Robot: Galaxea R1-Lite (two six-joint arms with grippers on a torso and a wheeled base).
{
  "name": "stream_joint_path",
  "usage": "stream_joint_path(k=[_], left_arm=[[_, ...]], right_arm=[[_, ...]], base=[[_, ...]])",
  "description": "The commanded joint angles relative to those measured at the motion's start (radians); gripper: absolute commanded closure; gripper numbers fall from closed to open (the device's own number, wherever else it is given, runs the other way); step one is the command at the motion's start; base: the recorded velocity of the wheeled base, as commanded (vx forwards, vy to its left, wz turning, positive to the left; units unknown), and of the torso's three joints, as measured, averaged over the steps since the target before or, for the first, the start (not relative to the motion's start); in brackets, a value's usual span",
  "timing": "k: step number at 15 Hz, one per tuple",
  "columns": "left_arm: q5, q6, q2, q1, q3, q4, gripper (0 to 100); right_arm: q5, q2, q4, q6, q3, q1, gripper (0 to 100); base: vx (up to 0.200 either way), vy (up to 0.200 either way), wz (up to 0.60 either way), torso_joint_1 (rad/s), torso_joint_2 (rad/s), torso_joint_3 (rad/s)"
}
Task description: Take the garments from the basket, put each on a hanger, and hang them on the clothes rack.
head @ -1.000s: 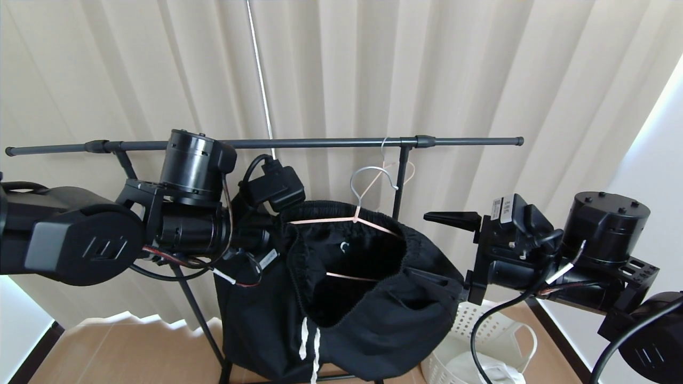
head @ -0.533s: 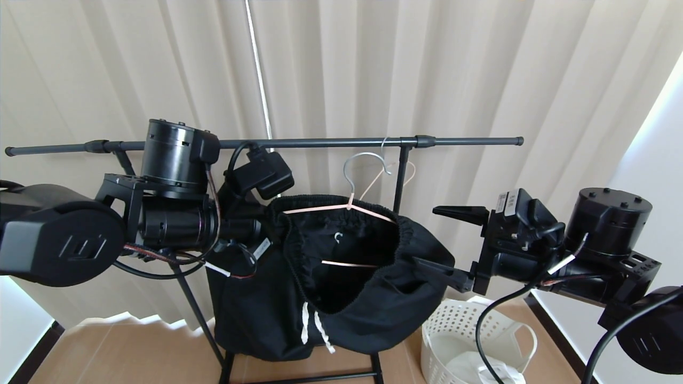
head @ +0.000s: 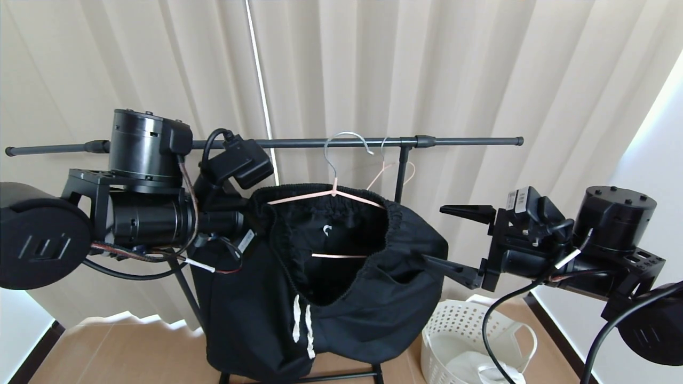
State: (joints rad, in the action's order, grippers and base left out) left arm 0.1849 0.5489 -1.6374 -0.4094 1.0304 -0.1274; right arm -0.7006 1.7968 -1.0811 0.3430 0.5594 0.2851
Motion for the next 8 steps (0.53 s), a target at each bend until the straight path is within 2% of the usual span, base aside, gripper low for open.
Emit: stream_joint_path(k=[1, 8], left_arm=[[0.001, 0.000, 0.034, 0.020, -0.003, 0.000, 100], [-0.001, 0.000, 0.084, 0.035, -0.007, 0.000, 100]], right_arm=[[-0.002, 0.021, 0.000, 0.001, -0.001, -0.006, 0], [0.000, 0.138, 0.000, 0.002, 0.031, -0.006, 0]], base=[[0.000, 0.000, 0.00, 0.000, 0.00, 0.000], [0.000, 0.000, 0.00, 0.000, 0.00, 0.000]])
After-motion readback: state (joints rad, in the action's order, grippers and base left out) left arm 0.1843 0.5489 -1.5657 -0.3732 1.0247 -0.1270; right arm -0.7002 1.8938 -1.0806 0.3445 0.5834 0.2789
